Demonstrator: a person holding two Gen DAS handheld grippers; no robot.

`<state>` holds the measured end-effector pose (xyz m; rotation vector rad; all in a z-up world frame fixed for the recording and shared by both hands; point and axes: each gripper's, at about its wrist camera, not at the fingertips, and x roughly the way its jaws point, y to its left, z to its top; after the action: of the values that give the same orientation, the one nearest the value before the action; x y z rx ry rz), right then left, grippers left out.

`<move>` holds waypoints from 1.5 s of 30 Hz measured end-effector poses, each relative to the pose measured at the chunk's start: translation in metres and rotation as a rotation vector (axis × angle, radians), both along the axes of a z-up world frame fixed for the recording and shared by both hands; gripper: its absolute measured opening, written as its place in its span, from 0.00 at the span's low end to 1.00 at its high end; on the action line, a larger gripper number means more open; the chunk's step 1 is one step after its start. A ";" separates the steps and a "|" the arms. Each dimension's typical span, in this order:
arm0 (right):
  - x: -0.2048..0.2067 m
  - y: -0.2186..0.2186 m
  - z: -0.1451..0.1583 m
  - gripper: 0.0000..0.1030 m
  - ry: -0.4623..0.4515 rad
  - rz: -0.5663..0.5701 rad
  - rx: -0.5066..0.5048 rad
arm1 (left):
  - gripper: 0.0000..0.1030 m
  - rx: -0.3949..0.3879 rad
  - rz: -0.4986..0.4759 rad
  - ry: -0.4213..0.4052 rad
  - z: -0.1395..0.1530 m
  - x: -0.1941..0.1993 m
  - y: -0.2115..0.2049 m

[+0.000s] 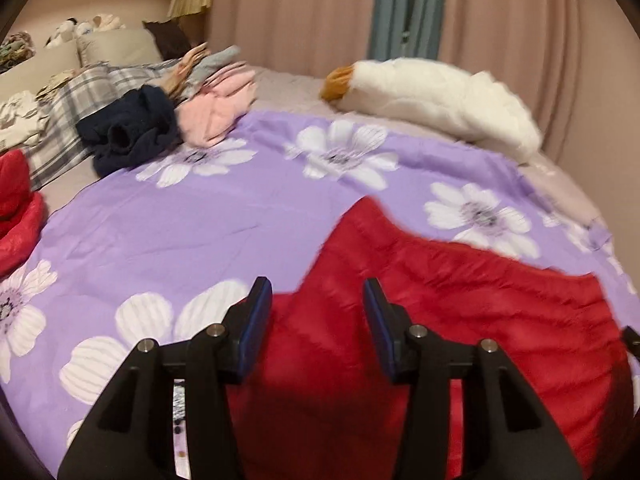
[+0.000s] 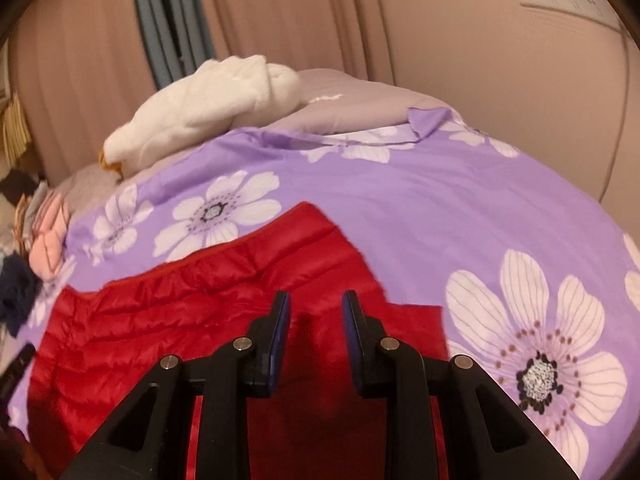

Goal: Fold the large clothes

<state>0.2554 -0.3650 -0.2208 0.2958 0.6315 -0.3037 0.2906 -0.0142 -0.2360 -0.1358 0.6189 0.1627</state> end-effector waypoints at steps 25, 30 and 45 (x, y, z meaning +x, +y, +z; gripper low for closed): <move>0.017 0.005 -0.054 0.24 0.068 -0.009 -0.121 | 0.53 0.180 0.019 0.069 -0.058 0.022 -0.019; 0.017 0.004 -0.053 0.24 0.069 -0.009 -0.114 | 0.58 0.174 0.029 0.071 -0.058 0.021 -0.018; -0.060 0.017 0.015 0.69 -0.034 0.034 0.018 | 0.84 -0.491 -0.035 0.165 -0.031 -0.088 0.106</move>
<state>0.1954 -0.3479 -0.2054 0.3067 0.6056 -0.2600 0.2030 0.0920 -0.2674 -0.5896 0.8172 -0.0158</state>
